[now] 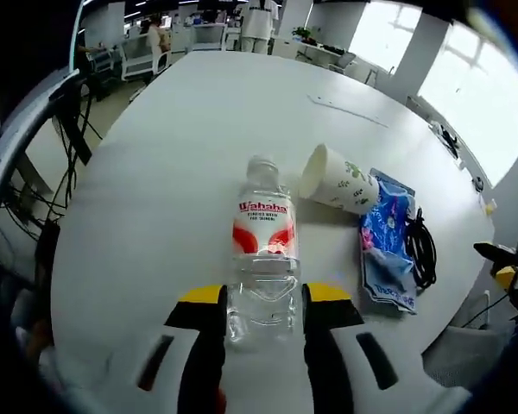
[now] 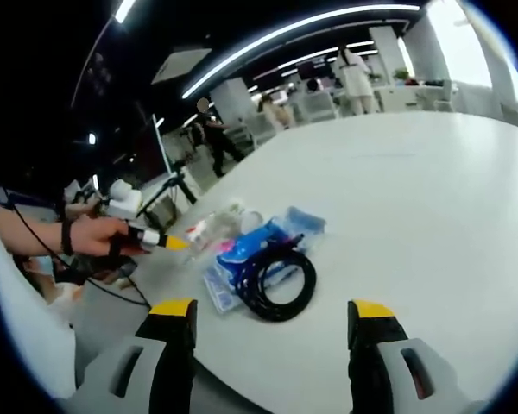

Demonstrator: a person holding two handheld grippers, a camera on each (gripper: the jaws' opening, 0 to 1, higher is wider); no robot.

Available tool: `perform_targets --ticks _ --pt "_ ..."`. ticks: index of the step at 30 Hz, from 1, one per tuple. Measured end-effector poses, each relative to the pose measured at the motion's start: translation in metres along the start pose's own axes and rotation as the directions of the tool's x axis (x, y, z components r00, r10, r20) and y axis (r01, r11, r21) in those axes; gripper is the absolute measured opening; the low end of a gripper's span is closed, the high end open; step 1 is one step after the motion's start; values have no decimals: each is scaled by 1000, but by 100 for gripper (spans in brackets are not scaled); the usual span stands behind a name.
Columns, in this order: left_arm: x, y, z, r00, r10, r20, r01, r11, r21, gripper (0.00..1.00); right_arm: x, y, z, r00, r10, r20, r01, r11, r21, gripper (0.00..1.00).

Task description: Arrange the tabletop items into an orderly group along one side of the table until the central work area is clear of visible clutter.

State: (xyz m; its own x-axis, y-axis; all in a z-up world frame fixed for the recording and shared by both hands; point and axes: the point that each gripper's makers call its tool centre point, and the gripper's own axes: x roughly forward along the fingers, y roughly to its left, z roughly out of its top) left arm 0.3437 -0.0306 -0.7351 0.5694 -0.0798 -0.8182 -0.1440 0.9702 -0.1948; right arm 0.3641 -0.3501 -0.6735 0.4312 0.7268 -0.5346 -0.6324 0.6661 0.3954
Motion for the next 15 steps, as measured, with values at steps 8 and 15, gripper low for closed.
perform_targets --ticks 8,15 --pt "-9 0 -14 1000 5 -10 -5 1000 -4 33 7 6 8 1000 24 3 -24 999 -23 72" --pt "-18 2 -25 1000 3 -20 -3 1000 1 33 9 11 10 999 35 3 -35 999 -33 72"
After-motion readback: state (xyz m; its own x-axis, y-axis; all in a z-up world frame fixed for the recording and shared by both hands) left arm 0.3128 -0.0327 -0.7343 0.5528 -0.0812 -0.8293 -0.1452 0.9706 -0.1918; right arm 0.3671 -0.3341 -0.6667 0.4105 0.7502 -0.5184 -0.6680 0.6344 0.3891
